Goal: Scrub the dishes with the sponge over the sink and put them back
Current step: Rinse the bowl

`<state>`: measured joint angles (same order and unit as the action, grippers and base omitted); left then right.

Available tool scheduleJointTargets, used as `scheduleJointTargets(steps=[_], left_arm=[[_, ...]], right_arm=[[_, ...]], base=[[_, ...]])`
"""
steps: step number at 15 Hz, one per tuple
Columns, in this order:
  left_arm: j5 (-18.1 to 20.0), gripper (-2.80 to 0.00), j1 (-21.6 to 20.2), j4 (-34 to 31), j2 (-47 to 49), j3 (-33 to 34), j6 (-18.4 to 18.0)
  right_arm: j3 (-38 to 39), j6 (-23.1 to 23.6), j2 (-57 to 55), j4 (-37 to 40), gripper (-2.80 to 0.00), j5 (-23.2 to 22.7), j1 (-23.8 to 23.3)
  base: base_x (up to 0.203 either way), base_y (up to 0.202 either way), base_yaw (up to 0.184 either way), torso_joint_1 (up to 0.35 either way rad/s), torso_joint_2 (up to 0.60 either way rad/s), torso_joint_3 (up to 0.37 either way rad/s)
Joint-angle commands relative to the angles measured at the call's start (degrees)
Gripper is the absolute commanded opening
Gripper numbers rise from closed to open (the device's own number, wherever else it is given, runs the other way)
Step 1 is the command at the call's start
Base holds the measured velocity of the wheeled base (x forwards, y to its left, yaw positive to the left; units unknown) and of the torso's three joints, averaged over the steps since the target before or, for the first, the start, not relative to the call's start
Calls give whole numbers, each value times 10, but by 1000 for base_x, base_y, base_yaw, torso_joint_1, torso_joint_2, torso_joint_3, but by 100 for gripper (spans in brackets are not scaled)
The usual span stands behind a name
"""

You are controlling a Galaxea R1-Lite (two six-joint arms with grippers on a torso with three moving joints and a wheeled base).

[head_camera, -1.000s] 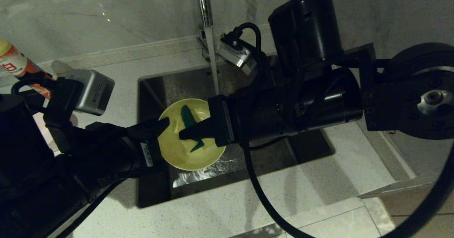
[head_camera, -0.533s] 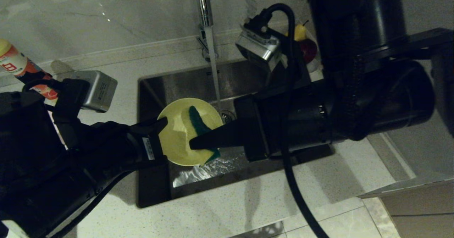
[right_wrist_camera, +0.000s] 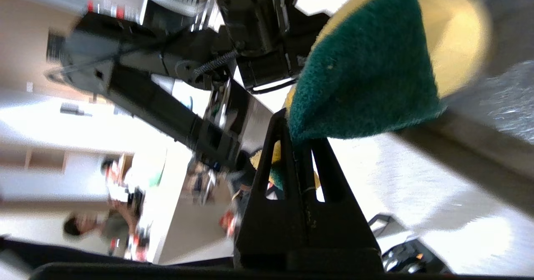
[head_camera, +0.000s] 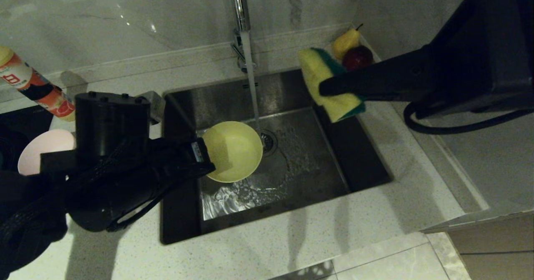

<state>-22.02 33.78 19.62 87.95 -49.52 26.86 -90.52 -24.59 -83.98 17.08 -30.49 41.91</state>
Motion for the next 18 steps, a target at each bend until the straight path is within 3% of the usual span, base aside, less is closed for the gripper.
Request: scheduleJointTargets(steps=[1,2,5,8,11,18], left_arm=[[5,-280,-24,-39,62,-61,62],[6,-280,-33,-51,81,-82,82],[7,-280,-47,-69,119,-136,114],[13,-280,-48,-67,147,-185,118],[49,-280,-48,-63,158,-199,118],[51,-280,-49,-54,187,-233,119]], right_arm=[[8,-4,40,4,-280,-67,-77],[20,-5,52,3,-280,-93,-100],[61,-7,74,-2,-280,-107,-139],[88,-8,84,-4,-280,-117,-148],[107,-7,84,-6,-280,-125,-148],[185,-9,108,-78,-280,-125,-152]], base=[[0,0,0,0,0,0],[0,0,0,0,0,0],[0,0,0,0,0,0],[0,0,0,0,0,0],[0,0,0,0,0,0],[0,0,0,0,0,0]])
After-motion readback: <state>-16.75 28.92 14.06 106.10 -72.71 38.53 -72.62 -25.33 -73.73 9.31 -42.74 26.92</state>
